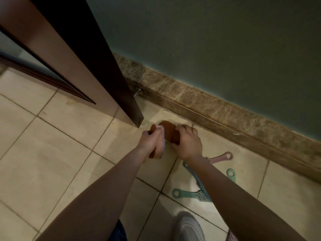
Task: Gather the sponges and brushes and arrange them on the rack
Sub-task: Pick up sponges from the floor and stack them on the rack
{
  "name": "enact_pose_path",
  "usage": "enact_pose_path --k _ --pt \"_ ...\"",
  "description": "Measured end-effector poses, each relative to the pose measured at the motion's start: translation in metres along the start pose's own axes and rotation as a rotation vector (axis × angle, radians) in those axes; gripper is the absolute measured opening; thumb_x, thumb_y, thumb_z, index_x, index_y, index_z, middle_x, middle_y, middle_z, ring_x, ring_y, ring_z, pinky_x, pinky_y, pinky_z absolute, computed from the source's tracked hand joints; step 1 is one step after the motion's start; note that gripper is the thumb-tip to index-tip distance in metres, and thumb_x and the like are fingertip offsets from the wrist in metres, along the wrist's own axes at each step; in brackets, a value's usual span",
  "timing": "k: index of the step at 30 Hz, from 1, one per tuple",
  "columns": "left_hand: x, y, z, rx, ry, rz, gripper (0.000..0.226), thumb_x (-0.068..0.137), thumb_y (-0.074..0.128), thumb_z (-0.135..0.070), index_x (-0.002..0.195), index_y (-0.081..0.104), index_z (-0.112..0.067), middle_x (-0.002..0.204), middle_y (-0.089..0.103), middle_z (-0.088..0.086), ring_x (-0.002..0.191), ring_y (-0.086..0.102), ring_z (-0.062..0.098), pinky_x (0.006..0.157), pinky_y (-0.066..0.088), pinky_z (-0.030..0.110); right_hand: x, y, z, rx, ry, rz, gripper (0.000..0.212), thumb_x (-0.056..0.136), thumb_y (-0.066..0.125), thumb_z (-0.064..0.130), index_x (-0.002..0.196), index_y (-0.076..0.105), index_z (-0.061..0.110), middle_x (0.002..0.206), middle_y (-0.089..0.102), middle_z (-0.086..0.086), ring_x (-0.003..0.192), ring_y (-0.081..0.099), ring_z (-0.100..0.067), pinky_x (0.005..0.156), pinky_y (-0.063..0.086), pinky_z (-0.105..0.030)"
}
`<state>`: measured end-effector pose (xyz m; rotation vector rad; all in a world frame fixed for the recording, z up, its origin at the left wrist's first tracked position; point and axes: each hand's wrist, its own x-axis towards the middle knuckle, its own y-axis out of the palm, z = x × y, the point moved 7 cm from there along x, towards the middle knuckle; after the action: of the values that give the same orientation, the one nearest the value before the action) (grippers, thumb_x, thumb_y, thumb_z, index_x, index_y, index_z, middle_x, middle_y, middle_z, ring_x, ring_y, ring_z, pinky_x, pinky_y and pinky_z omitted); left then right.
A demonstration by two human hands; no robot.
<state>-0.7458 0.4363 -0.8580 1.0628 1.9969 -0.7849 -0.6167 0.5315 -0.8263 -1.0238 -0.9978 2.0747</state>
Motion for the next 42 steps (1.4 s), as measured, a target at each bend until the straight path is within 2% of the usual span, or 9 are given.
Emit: enact_pose_path --k 8,14,18,20,23,27,36,40,42 --pt "-0.004 -0.008 -0.002 0.012 0.029 -0.037 0.061 0.083 0.054 -0.062 0.127 0.045 -0.020 0.090 0.054 -0.007 0.081 0.052 0.009 0.071 0.041 0.030 -0.003 0.010 0.003 -0.011 0.028 0.048 0.053 0.083 0.064 0.033 0.128 0.041 0.017 0.129 0.049 -0.009 0.120 0.045 -0.030 0.092 0.042 -0.039" --pt "-0.015 -0.007 -0.013 -0.026 0.095 -0.079 0.049 0.085 0.052 -0.062 0.116 0.051 -0.024 0.097 0.060 -0.006 0.088 0.057 0.011 0.064 0.041 0.025 -0.018 0.011 -0.012 0.452 0.250 0.079 0.054 0.090 0.041 0.047 0.139 0.035 0.026 0.124 0.055 -0.014 0.110 0.054 -0.034 0.087 0.045 -0.040" --pt "-0.031 0.002 -0.026 0.011 0.170 -0.086 0.034 0.091 0.050 -0.053 0.106 0.055 -0.023 0.090 0.060 -0.009 0.082 0.056 0.004 0.062 0.039 0.020 -0.036 -0.007 -0.012 0.715 0.313 0.073 0.051 0.081 0.032 0.049 0.127 0.042 0.032 0.107 0.063 -0.007 0.088 0.058 -0.022 0.071 0.043 -0.034" --pt "-0.048 0.006 -0.035 0.013 0.181 -0.086 0.030 0.092 0.050 -0.052 0.101 0.054 -0.023 0.087 0.060 -0.009 0.081 0.056 0.003 0.061 0.039 0.020 -0.051 -0.025 -0.010 0.771 0.335 0.076 0.052 0.078 0.032 0.051 0.125 0.043 0.034 0.104 0.063 -0.005 0.090 0.059 -0.022 0.074 0.045 -0.035" --pt "-0.093 0.010 -0.053 0.005 0.145 -0.074 0.034 0.090 0.050 -0.055 0.101 0.052 -0.022 0.086 0.059 -0.009 0.079 0.056 0.006 0.059 0.040 0.022 -0.083 -0.067 -0.005 0.794 0.385 0.064 0.060 0.075 0.031 0.052 0.130 0.044 0.033 0.107 0.062 -0.002 0.098 0.058 -0.024 0.084 0.045 -0.040" --pt "-0.182 0.010 -0.091 0.048 0.138 -0.066 0.038 0.090 0.050 -0.057 0.104 0.052 -0.021 0.085 0.058 -0.008 0.078 0.056 0.008 0.063 0.040 0.023 -0.145 -0.143 0.018 0.901 0.448 0.025 0.054 0.075 0.032 0.050 0.124 0.048 0.034 0.093 0.062 0.000 0.086 0.061 -0.025 0.085 0.051 -0.053" --pt "-0.442 0.019 -0.201 0.021 0.084 0.090 0.030 0.091 0.048 -0.056 0.088 0.055 -0.026 0.095 0.066 0.003 0.088 0.066 0.022 0.074 0.052 0.032 -0.310 -0.363 0.103 1.084 0.512 -0.104 0.039 0.097 0.029 0.029 0.135 0.040 0.031 0.124 0.052 -0.009 0.098 0.057 -0.023 0.086 0.054 -0.050" --pt "-0.550 0.024 -0.253 0.025 0.117 0.146 0.053 0.086 0.046 -0.066 0.112 0.059 -0.021 0.101 0.067 0.006 0.089 0.067 0.022 0.067 0.053 0.032 -0.375 -0.456 0.137 1.158 0.502 -0.167 0.039 0.101 0.027 0.029 0.139 0.035 0.027 0.122 0.051 -0.009 0.099 0.060 -0.030 0.079 0.058 -0.048" --pt "-0.604 0.029 -0.281 0.043 0.163 0.186 0.060 0.085 0.044 -0.068 0.121 0.056 -0.022 0.107 0.066 0.006 0.093 0.065 0.023 0.077 0.054 0.036 -0.410 -0.501 0.152 1.187 0.475 -0.200 0.039 0.100 0.026 0.032 0.138 0.034 0.029 0.120 0.053 -0.010 0.096 0.062 -0.029 0.070 0.059 -0.042"
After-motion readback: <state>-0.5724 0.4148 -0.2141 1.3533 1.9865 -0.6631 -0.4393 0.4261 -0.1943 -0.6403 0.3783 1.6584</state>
